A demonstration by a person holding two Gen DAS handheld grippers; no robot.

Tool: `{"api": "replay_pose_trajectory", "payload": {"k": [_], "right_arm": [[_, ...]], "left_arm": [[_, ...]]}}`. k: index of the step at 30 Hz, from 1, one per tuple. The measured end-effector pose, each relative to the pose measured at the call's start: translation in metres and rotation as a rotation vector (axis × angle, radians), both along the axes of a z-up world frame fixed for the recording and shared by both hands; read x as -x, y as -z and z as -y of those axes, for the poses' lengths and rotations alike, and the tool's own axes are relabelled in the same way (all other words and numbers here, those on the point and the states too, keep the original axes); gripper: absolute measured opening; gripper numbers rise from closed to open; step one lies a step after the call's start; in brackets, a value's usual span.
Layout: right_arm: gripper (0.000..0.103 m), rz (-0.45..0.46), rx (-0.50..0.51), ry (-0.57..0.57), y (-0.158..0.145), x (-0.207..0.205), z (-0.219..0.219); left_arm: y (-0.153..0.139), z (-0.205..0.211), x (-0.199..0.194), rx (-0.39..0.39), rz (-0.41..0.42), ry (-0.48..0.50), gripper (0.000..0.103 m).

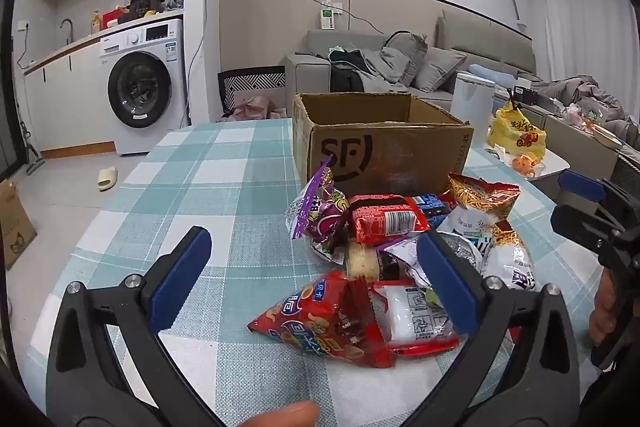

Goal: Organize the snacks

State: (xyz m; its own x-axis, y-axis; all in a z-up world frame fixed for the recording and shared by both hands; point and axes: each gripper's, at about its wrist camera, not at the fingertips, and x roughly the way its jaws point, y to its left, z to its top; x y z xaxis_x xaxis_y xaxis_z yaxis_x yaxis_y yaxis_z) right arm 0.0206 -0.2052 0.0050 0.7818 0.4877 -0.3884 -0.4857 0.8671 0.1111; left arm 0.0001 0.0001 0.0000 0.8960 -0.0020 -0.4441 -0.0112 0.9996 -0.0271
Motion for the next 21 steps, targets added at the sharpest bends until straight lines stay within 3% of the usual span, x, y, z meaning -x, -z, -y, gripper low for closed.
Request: {"api": "replay_pose_trajectory", "payload": {"k": [21], "right_arm": [[0.103, -0.001, -0.005, -0.02, 0.0, 0.001, -0.001]], "left_arm": [[-0.003, 0.006, 0.005, -0.012, 0.018, 0.034, 0.102]]}}
